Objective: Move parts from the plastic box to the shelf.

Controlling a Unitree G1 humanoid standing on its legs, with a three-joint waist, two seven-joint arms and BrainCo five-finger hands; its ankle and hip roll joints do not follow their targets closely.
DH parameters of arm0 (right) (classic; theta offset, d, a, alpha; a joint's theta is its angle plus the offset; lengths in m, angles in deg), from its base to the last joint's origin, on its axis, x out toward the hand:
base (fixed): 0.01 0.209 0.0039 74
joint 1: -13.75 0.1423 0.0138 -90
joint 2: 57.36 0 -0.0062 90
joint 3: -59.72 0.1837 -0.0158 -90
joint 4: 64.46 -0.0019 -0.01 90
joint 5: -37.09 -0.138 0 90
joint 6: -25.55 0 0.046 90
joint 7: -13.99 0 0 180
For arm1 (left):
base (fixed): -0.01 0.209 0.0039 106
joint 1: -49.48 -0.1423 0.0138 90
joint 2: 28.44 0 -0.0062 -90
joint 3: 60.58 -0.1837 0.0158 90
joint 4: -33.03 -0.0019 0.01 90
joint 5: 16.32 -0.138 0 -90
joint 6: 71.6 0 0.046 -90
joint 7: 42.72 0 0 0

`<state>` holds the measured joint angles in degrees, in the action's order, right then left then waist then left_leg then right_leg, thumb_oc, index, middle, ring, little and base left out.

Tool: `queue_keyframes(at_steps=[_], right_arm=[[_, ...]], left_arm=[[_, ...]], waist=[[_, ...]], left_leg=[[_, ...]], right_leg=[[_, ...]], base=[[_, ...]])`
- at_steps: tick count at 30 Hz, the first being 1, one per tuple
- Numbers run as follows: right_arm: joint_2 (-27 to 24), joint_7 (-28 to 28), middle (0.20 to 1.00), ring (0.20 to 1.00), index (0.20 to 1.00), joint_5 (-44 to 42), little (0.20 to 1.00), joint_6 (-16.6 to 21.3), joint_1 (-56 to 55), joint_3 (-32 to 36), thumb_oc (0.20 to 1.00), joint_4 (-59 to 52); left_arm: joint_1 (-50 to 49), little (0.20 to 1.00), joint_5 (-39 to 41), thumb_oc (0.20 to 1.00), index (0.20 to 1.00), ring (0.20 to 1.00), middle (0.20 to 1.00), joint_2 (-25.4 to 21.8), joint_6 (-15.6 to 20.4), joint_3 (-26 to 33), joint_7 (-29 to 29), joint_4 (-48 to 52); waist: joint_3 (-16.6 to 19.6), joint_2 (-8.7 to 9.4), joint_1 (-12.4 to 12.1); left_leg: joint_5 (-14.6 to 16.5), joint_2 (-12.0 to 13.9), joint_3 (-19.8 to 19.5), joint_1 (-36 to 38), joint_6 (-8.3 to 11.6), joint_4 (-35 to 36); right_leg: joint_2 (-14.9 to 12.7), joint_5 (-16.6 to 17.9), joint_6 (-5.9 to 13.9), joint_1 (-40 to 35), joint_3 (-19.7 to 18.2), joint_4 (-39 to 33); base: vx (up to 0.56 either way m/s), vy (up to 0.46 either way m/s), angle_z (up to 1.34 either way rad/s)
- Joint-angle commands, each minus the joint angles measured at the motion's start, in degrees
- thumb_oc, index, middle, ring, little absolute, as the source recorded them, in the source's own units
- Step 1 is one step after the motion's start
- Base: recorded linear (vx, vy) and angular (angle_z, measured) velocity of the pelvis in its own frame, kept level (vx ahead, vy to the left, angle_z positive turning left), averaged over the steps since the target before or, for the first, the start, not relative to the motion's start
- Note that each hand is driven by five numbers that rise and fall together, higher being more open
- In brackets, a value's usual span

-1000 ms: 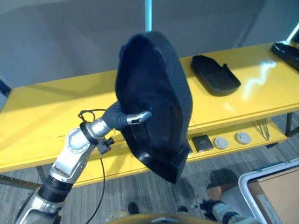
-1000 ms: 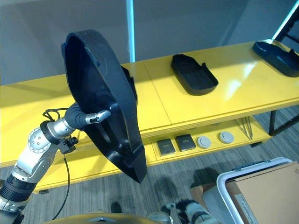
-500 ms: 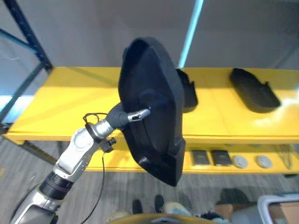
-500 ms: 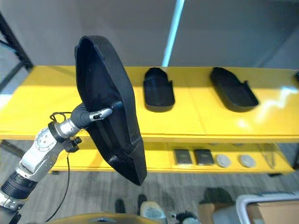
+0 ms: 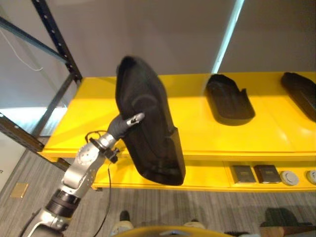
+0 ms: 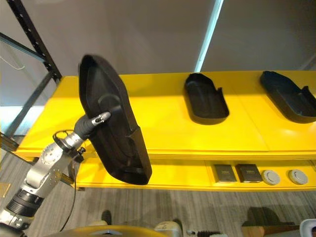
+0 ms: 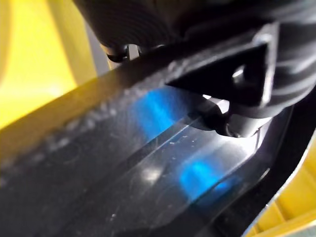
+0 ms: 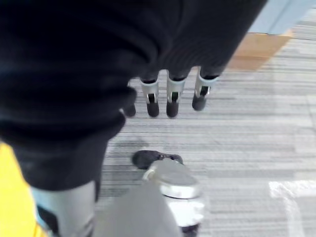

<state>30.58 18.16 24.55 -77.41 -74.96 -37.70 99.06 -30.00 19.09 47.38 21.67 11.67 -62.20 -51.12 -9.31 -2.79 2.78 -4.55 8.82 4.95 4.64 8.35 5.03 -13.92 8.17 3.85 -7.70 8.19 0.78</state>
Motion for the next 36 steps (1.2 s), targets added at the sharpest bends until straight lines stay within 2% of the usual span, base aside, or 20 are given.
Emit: queue_keyframes(at_steps=[1,2,3,4,7,8,9,11,12,15,18,20,21,24,26,27,29,31,35,36], right_arm=[[1.56,5.68,1.000,1.000,1.000,2.49,1.000,1.06,2.16,0.47,1.000,1.39],[2.11,6.80,1.000,1.000,1.000,6.29,1.000,1.92,1.85,0.03,1.000,1.13],[2.31,6.97,1.000,1.000,1.000,7.15,1.000,2.49,1.35,-0.86,1.000,0.90],[2.52,6.72,1.000,1.000,1.000,4.79,1.000,2.84,0.32,-1.72,1.000,0.65],[2.26,3.73,1.000,1.000,1.000,-2.95,1.000,1.94,-1.94,0.13,1.000,0.53],[2.31,-0.60,1.000,1.000,1.000,0.89,1.000,0.17,-2.88,1.14,1.000,0.90],[2.49,-2.53,1.000,1.000,1.000,4.01,1.000,0.30,-3.51,0.54,1.000,1.44],[2.67,-4.31,1.000,1.000,1.000,6.66,1.000,0.38,-4.11,-0.43,1.000,2.02],[2.86,-5.14,1.000,1.000,1.000,7.66,1.000,0.83,-4.75,-1.89,1.000,2.51],[2.07,-3.98,1.000,1.000,1.000,4.59,1.000,-0.27,-5.38,-2.92,1.000,2.43],[0.42,-3.72,1.000,1.000,1.000,11.95,1.000,1.16,-5.23,-3.74,1.000,0.30],[0.19,-1.99,1.000,1.000,1.000,12.18,1.000,1.77,-5.17,-4.52,1.000,-0.67],[-0.54,-0.71,1.000,1.000,1.000,12.17,1.000,0.42,-4.61,-5.68,1.000,-2.25],[-2.96,-4.64,1.000,1.000,1.000,11.09,1.000,-3.54,-3.36,-6.15,1.000,-2.68],[-3.74,-6.06,1.000,1.000,1.000,11.15,1.000,-3.77,-2.96,-5.70,1.000,-2.22],[-5.06,-6.64,1.000,1.000,1.000,12.44,1.000,-3.34,-2.42,-5.14,1.000,-1.84],[-5.88,-6.73,1.000,1.000,1.000,13.20,1.000,-2.97,-2.13,-5.20,1.000,-1.74],[-8.67,-8.38,1.000,1.000,1.000,12.26,1.000,-3.05,-1.24,-5.43,1.000,-2.22],[-9.61,-9.05,1.000,1.000,1.000,13.92,1.000,-3.11,-0.93,-5.21,1.000,-1.73],[-10.09,-9.15,1.000,1.000,1.000,14.91,1.000,-2.76,-0.32,-5.95,1.000,-1.72]], left_arm=[[5.37,0.200,-2.84,0.200,0.200,0.200,0.200,-2.61,1.45,2.95,3.79,5.91],[5.30,0.200,-4.34,0.200,0.200,0.200,0.200,-2.93,0.67,3.87,4.75,5.60],[5.13,0.200,-5.09,0.200,0.200,0.200,0.200,-3.60,0.12,4.91,5.58,5.36],[4.39,0.200,-4.32,0.200,0.200,0.200,0.200,-4.90,0.53,5.88,6.08,4.62],[3.21,0.200,-5.34,0.200,0.200,0.200,0.200,-5.76,-0.70,7.60,6.83,4.45],[3.62,0.200,-5.41,0.200,0.200,0.200,0.200,-6.88,-3.16,8.88,5.70,4.17],[4.38,0.200,-3.20,0.200,0.200,0.200,0.200,-7.64,-4.30,9.39,5.06,3.69],[5.15,0.200,-0.57,0.200,0.200,0.200,0.200,-8.22,-4.55,9.65,4.92,3.17],[6.15,0.200,2.89,0.200,0.200,0.200,0.200,-8.43,-6.15,10.27,4.12,2.79],[9.36,0.200,9.60,0.200,0.200,0.200,0.200,-8.94,-12.69,12.26,3.50,1.36],[13.77,0.200,13.75,0.200,0.200,0.200,0.200,-9.96,-16.55,12.16,0.85,-5.21],[15.25,0.200,11.54,0.200,0.200,0.200,0.200,-10.97,-17.52,11.74,0.26,-7.56],[17.60,0.200,10.37,0.200,0.200,0.200,0.200,-12.40,-17.41,10.46,-0.19,-12.92],[23.40,0.200,11.55,0.200,0.200,0.200,0.200,-14.50,-16.64,8.22,-3.66,-23.86],[25.39,0.200,11.01,0.200,0.200,0.200,0.200,-15.07,-17.18,7.02,-5.53,-26.81],[26.80,0.200,8.06,0.200,0.200,0.200,0.200,-16.32,-17.77,5.65,-5.83,-29.11],[28.02,0.200,5.93,0.200,0.200,0.200,0.200,-17.34,-16.89,4.35,-7.00,-31.69],[30.99,0.200,4.31,0.200,0.200,0.200,0.200,-20.03,-16.75,2.39,-6.82,-36.05],[32.74,0.200,-1.49,0.200,0.200,0.200,0.200,-22.42,-15.85,0.69,-7.74,-38.70],[34.47,0.200,-4.05,0.200,0.200,0.200,0.200,-24.48,-16.15,-1.26,-7.73,-39.66]], waist=[[2.78,-0.44,-0.33],[2.70,-0.39,-0.30],[2.56,-0.38,-0.14],[2.51,-0.20,0.27],[2.82,0.36,1.51],[3.11,0.47,2.01],[3.21,0.51,2.35],[3.28,0.53,2.56],[3.30,0.55,2.66],[2.91,0.10,3.77],[2.29,-0.91,5.69],[1.83,-1.24,6.27],[1.14,-1.66,7.13],[-0.34,-2.47,8.58],[-0.95,-2.85,8.98],[-1.63,-3.50,9.44],[-2.07,-3.84,9.67],[-4.13,-4.61,10.24],[-5.38,-4.95,10.34],[-6.39,-4.99,10.28]], left_leg=[[-0.67,-0.30,1.95,1.18,-4.10,-0.04],[-0.23,-0.44,3.29,1.61,-4.48,-0.03],[0.22,-0.59,4.33,1.89,-4.77,-0.03],[0.82,-1.26,4.98,1.91,-5.19,-0.03],[2.60,-3.85,4.57,1.81,-6.18,-0.03],[3.06,-4.73,4.31,1.94,-6.59,-0.03],[3.10,-5.13,4.04,1.85,-6.76,-0.03],[3.14,-5.39,3.97,1.71,-6.86,-0.03],[3.19,-5.53,4.30,1.56,-6.89,-0.03],[3.92,-6.57,5.50,1.25,-7.16,-0.03],[4.04,-7.88,6.69,0.09,-7.25,-0.03],[4.03,-8.24,6.95,-0.48,-7.38,-0.03],[3.83,-8.76,7.07,-1.34,-7.50,-0.03],[3.42,-9.02,7.66,-2.73,-7.25,-0.03],[3.34,-9.06,7.65,-3.03,-7.17,-0.03],[3.05,-9.04,7.64,-3.30,-6.89,-0.03],[2.82,-8.99,7.63,-3.54,-6.67,-0.03],[1.91,-8.47,7.79,-4.70,-5.89,-0.03],[1.34,-7.94,7.85,-5.35,-5.30,-0.03],[0.90,-7.54,7.74,-5.91,-4.92,-0.03]], right_leg=[[-2.35,-0.43,6.52,3.80,-0.95,4.31],[-2.68,-0.10,6.55,4.54,-0.28,4.87],[-1.63,-0.72,6.50,4.86,0.49,4.11],[0.82,-1.34,6.42,5.38,0.79,2.33],[4.48,-0.07,5.56,5.70,-0.68,-3.13],[4.71,0.90,5.59,5.82,-1.80,-4.59],[5.07,1.12,5.57,6.07,-3.11,-4.81],[5.20,1.16,5.59,6.32,-3.76,-4.88],[5.13,1.12,5.57,6.52,-3.80,-5.19],[4.93,1.34,5.62,7.52,-4.33,-5.77],[5.08,1.34,5.51,9.06,-5.63,-5.76],[5.12,1.33,5.48,9.69,-6.02,-5.63],[5.33,1.36,5.34,10.67,-6.57,-5.42],[5.66,1.26,5.11,12.16,-7.40,-5.24],[5.82,1.21,5.02,12.44,-7.82,-5.27],[5.98,1.12,4.88,12.68,-8.25,-5.28],[6.02,1.10,4.85,12.94,-8.41,-5.28],[5.96,0.98,4.55,13.88,-8.86,-5.32],[5.62,1.07,4.72,14.17,-8.98,-5.52],[5.25,1.15,4.92,14.51,-8.86,-5.49]], base=[[0.08,0.139,-0.39],[0.08,0.132,-0.37],[0.05,0.091,-0.46],[0.04,0.057,-0.61],[0.10,0.026,-0.36],[0.17,-0.046,-0.03],[0.14,-0.061,0.07],[0.08,-0.049,0.22],[0.09,-0.047,0.20],[0.14,-0.025,0.00],[0.05,0.065,-0.20],[0.01,0.043,-0.07],[-0.02,0.063,-0.01],[-0.03,0.066,-0.11],[0.02,0.063,-0.15],[0.04,0.074,-0.15],[0.02,0.067,-0.08],[-0.04,0.083,-0.09],[-0.03,0.031,-0.05],[-0.06,-0.015,-0.02]])
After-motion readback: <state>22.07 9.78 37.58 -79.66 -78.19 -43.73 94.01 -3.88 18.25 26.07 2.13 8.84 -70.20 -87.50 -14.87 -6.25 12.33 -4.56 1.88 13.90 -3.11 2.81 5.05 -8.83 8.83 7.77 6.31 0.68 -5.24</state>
